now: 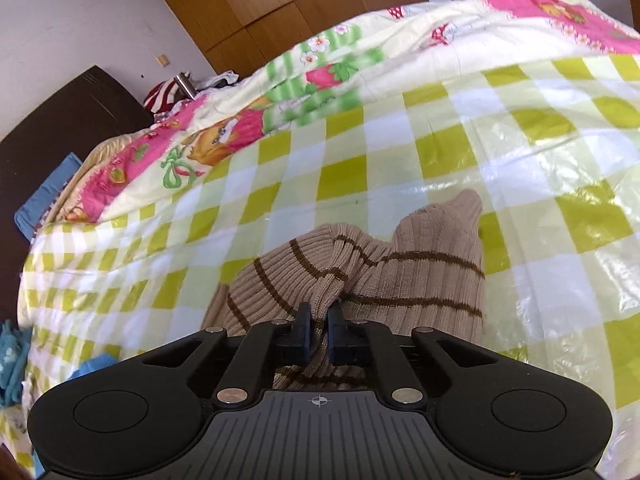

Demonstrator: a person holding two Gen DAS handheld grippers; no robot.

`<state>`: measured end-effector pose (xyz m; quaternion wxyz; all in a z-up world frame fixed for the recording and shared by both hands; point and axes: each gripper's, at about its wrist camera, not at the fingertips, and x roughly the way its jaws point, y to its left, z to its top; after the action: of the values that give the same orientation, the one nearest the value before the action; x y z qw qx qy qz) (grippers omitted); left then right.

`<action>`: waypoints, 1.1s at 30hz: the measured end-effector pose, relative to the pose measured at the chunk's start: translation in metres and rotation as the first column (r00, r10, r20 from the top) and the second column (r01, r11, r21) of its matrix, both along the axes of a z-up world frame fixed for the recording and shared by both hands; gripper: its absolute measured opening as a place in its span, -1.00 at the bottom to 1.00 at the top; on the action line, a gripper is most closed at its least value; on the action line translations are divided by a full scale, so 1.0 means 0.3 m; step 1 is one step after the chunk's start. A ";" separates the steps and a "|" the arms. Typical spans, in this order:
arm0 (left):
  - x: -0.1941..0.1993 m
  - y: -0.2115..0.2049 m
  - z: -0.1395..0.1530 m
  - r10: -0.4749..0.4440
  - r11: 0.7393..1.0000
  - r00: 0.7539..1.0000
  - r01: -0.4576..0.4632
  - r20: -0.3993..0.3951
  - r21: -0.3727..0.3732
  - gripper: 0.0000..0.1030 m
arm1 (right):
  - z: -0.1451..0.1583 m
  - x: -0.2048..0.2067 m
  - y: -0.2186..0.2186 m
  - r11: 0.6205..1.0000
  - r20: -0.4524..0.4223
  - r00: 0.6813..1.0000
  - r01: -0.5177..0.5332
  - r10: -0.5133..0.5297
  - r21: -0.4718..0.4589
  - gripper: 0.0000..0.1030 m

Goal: Fold small clothes

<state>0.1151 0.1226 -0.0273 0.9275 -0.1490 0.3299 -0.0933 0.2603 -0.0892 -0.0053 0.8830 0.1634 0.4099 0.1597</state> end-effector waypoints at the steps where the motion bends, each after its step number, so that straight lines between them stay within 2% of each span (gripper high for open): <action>1: -0.004 0.000 -0.002 -0.005 1.000 1.000 0.005 -0.003 0.003 -0.33 | -0.001 0.003 0.015 0.999 -0.002 1.000 -0.016 0.016 -0.037 -0.84; 3: -0.010 -0.009 -0.009 -0.013 1.000 1.000 0.013 -0.010 0.023 -0.32 | -0.004 0.005 0.055 0.990 -0.016 0.998 -0.061 0.060 -0.129 -0.71; 6: -0.018 -0.014 -0.025 -0.014 1.000 1.000 0.015 -0.017 0.020 -0.32 | 0.033 -0.032 0.098 0.975 0.047 0.996 -0.063 0.074 -0.213 -0.63; 7: -0.019 -0.014 -0.027 -0.012 1.000 1.000 0.012 -0.017 0.019 -0.31 | 0.048 -0.043 0.113 0.972 0.069 0.994 -0.063 0.081 -0.225 -0.39; 8: -0.021 -0.013 -0.026 -0.009 1.000 1.000 0.009 -0.012 0.018 -0.31 | 0.058 -0.047 0.132 0.970 0.084 0.993 -0.066 0.088 -0.235 -0.27; 9: -0.025 -0.010 -0.023 -0.007 1.000 1.000 0.007 -0.003 0.015 -0.29 | 0.059 -0.041 0.148 0.966 0.084 0.992 -0.067 0.090 -0.250 0.06; 10: -0.030 -0.007 -0.020 -0.003 1.000 1.000 0.003 0.006 0.013 -0.25 | 0.053 -0.031 0.161 0.962 0.080 0.993 -0.060 0.084 -0.268 0.11; 12: -0.037 -0.008 -0.018 0.005 1.000 1.000 -0.006 0.022 0.023 -0.21 | 0.024 0.001 0.177 0.956 0.044 0.998 -0.040 0.055 -0.290 0.11; 15: -0.047 -0.022 -0.014 0.001 0.998 0.999 -0.005 0.050 0.062 -0.16 | -0.029 0.040 0.153 0.980 -0.064 0.998 0.001 -0.015 -0.201 0.11; 19: -0.053 -0.046 -0.014 -0.022 0.995 0.997 0.016 0.069 0.097 -0.12 | 0.031 -0.023 0.176 0.981 0.009 1.000 -0.001 0.003 -0.192 0.15; 21: -0.055 -0.055 -0.015 -0.030 0.994 0.997 0.022 0.069 0.108 -0.11 | 0.042 -0.042 0.225 0.974 0.005 0.998 -0.058 0.061 -0.217 0.23; 23: -0.054 -0.054 -0.022 -0.032 0.993 0.998 0.025 0.060 0.111 -0.11 | 0.023 -0.052 0.285 0.960 -0.013 0.993 -0.115 0.116 -0.256 0.23; 26: -0.051 -0.043 -0.029 -0.038 0.996 0.998 0.035 0.045 0.078 -0.12 | -0.014 -0.059 0.344 0.921 0.000 0.990 -0.130 0.140 -0.368 0.23; 28: -0.053 -0.038 -0.030 -0.044 0.997 0.998 0.041 0.048 0.068 -0.12 | -0.036 -0.047 0.339 0.910 0.001 0.993 -0.105 0.115 -0.402 0.13; 29: -0.052 -0.038 -0.031 -0.047 0.997 0.998 0.044 0.049 0.066 -0.12 | -0.040 -0.040 0.322 0.919 -0.009 0.995 -0.092 0.096 -0.383 0.10; 31: -0.049 -0.038 -0.034 -0.054 0.997 0.997 0.051 0.050 0.062 -0.13 | -0.030 -0.031 0.280 0.943 -0.021 0.998 -0.065 0.062 -0.327 -0.21; 33: -0.049 -0.036 -0.036 -0.056 0.997 0.997 0.053 0.050 0.054 -0.13 | -0.018 -0.023 0.239 0.965 -0.044 0.999 -0.043 0.032 -0.260 -0.25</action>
<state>0.1005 0.1117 -0.0381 0.9364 -0.1133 0.3122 -0.1136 0.2535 -0.0174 -0.0106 0.8855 0.0412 0.4476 0.1178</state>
